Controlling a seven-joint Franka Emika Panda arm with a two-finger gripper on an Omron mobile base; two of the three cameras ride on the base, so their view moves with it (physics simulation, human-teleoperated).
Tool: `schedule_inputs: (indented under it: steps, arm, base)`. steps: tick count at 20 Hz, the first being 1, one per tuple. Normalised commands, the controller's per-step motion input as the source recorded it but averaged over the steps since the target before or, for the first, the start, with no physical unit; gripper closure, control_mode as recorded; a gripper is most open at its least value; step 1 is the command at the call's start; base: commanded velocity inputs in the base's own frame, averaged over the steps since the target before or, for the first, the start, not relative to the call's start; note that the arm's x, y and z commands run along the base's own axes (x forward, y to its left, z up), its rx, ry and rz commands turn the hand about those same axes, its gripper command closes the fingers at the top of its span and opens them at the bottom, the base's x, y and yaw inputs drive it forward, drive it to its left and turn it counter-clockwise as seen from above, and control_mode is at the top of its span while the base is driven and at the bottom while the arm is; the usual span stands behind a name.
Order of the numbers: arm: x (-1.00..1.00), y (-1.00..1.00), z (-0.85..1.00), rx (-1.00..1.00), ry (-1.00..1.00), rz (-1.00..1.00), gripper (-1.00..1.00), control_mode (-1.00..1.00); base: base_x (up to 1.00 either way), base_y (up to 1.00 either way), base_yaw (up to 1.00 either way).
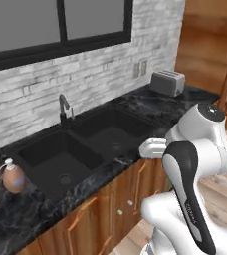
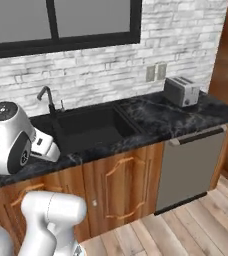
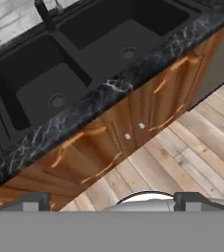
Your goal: Restock the sink supplies by placing the sponge and soap dispenser on the counter and next to the sink. Make sure the soap dispenser is upright.
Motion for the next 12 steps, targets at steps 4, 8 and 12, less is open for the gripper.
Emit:
schedule_inputs:
  steps: [4,8,12]
  arm:
    - [0.0,0.0,0.0,0.0,0.0,0.0,-1.0,1.0]
    - [0.0,0.0,0.0,0.0,0.0,0.0,-1.0,1.0]
    - [0.0,0.0,0.0,0.0,0.0,0.0,-1.0,1.0]
  base:
    - [-0.04,0.0,-0.98]
    - [0.0,0.0,-1.0]
    - [0.0,0.0,-1.0]
